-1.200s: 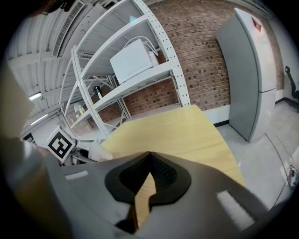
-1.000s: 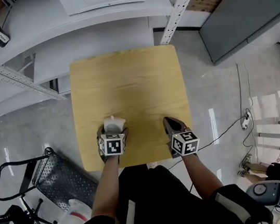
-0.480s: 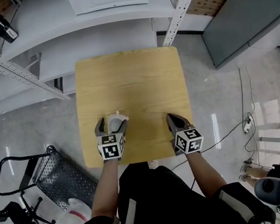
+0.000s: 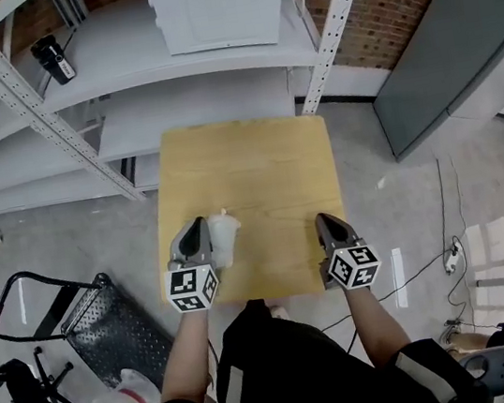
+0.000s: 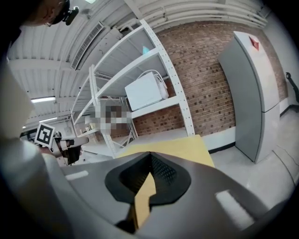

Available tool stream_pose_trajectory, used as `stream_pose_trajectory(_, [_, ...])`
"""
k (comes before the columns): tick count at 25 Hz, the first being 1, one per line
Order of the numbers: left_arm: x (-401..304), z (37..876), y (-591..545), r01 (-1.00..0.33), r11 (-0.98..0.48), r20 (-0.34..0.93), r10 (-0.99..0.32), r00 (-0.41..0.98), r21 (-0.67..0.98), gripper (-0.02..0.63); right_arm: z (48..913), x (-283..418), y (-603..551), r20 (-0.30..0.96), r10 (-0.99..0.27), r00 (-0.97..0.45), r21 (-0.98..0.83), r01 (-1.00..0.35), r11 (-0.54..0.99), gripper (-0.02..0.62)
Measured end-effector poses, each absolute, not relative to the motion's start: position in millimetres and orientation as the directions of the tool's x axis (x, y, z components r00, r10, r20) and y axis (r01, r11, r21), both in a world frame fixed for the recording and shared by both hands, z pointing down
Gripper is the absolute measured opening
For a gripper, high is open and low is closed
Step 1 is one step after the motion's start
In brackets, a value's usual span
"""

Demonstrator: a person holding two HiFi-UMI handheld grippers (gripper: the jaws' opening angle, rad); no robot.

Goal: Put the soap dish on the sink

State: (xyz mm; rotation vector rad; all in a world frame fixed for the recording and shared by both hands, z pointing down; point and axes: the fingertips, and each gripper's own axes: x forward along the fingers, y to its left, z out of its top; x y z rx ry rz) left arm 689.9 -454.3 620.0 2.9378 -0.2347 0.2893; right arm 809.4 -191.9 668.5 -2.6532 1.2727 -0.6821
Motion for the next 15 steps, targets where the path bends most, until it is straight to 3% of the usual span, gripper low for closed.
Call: stream_pose_trajectory(15, [575, 548, -423, -0.231, -0.96, -0.031, -0.238, 0.971, 0.156, 0.0, 580, 725, -180, 0.11, -0.87, 0.481, -0.257, -0.831, -0.493, 0.006])
